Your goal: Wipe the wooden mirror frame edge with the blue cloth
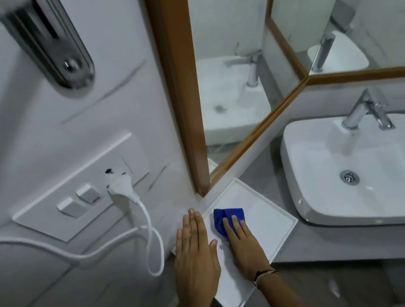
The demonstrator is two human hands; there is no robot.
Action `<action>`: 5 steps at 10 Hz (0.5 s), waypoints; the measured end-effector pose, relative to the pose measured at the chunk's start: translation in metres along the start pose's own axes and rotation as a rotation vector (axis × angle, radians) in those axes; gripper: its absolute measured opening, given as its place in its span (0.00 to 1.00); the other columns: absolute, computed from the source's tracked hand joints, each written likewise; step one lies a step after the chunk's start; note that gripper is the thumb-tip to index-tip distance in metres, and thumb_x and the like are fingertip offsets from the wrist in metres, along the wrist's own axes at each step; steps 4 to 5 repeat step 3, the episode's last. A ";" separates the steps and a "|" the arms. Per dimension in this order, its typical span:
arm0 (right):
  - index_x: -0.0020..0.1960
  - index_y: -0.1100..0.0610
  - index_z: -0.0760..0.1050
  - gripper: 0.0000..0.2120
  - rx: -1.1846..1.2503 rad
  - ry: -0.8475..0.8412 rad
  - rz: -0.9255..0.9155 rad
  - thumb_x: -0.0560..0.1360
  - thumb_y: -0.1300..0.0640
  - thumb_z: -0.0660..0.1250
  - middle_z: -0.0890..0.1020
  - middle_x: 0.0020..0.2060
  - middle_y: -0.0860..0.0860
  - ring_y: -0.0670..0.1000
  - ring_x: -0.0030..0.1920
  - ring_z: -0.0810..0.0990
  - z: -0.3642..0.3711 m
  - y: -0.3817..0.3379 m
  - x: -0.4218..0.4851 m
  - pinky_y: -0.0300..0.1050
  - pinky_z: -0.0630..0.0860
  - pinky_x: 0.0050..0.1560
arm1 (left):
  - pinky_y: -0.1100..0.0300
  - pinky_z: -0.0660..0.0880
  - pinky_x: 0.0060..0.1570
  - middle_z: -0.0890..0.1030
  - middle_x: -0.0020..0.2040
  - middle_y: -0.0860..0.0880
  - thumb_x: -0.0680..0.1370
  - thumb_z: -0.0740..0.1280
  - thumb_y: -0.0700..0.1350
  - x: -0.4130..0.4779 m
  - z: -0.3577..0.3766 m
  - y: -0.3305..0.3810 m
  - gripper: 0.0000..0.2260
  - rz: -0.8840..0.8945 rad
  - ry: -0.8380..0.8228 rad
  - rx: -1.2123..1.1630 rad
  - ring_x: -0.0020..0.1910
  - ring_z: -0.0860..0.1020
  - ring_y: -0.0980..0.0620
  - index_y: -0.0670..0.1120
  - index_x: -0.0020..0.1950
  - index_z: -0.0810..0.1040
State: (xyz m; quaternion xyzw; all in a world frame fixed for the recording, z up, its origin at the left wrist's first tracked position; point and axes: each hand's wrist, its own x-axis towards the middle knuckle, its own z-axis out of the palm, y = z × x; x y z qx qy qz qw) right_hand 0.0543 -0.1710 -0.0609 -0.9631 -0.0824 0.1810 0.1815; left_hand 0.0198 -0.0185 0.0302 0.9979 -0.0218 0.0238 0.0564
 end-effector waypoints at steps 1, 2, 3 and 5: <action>0.90 0.51 0.35 0.35 -0.143 -0.104 -0.002 0.91 0.41 0.50 0.35 0.89 0.55 0.62 0.90 0.37 0.037 0.012 -0.002 0.59 0.40 0.89 | 0.46 0.46 0.88 0.42 0.91 0.41 0.90 0.52 0.62 -0.008 0.041 -0.015 0.38 0.009 -0.137 0.060 0.91 0.47 0.41 0.42 0.87 0.33; 0.90 0.50 0.35 0.36 -0.116 -0.072 0.017 0.90 0.38 0.47 0.36 0.90 0.55 0.60 0.91 0.38 0.036 0.013 -0.001 0.59 0.40 0.89 | 0.47 0.50 0.86 0.50 0.91 0.41 0.89 0.49 0.64 -0.009 0.051 -0.016 0.37 0.015 -0.107 0.028 0.90 0.56 0.40 0.42 0.90 0.46; 0.90 0.49 0.37 0.37 -0.011 0.013 0.023 0.90 0.36 0.48 0.37 0.90 0.52 0.57 0.91 0.39 0.016 0.015 -0.003 0.57 0.42 0.90 | 0.50 0.49 0.87 0.72 0.84 0.38 0.89 0.35 0.64 -0.011 0.050 -0.008 0.42 0.056 0.039 0.017 0.82 0.73 0.37 0.39 0.85 0.72; 0.90 0.49 0.37 0.37 -0.011 0.013 0.023 0.90 0.36 0.48 0.37 0.90 0.52 0.57 0.91 0.39 0.016 0.015 -0.003 0.57 0.42 0.90 | 0.50 0.49 0.87 0.72 0.84 0.38 0.89 0.35 0.64 -0.011 0.050 -0.008 0.42 0.056 0.039 0.017 0.82 0.73 0.37 0.39 0.85 0.72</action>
